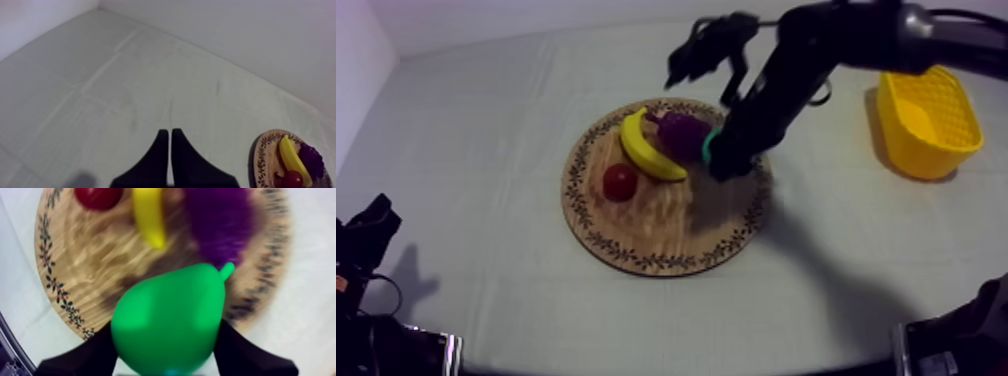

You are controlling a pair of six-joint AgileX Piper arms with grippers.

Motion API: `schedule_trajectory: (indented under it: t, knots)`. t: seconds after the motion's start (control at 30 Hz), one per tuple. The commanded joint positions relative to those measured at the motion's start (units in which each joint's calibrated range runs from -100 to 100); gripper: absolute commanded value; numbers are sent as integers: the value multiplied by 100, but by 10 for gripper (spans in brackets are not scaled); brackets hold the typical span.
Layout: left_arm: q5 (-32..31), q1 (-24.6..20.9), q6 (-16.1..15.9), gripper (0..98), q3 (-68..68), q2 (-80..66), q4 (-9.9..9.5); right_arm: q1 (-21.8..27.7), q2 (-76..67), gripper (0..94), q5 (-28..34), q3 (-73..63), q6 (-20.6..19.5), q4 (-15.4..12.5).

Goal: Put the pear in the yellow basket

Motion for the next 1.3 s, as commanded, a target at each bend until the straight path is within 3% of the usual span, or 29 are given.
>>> schedule_trajectory:
  t: [0.0,0.3,0.57,0.7,0.9,1.27]
  knots:
    - [4,-2,2,1,2,2,0,210,-787,428,-60,11,-127,169]
    - [4,-2,2,1,2,2,0,1275,-1957,445,-284,10,-590,844]
    - [4,-2,2,1,2,2,0,2468,-2270,455,-733,104,-1279,1544]
    - [4,-2,2,1,2,2,0,2999,-2315,458,-1000,284,-1523,1751]
    - [4,-2,2,1,2,2,0,3441,-2006,451,-1320,660,-1468,1747]
    - [4,-2,1,1,2,2,0,3663,-972,470,-1571,779,-1272,1527]
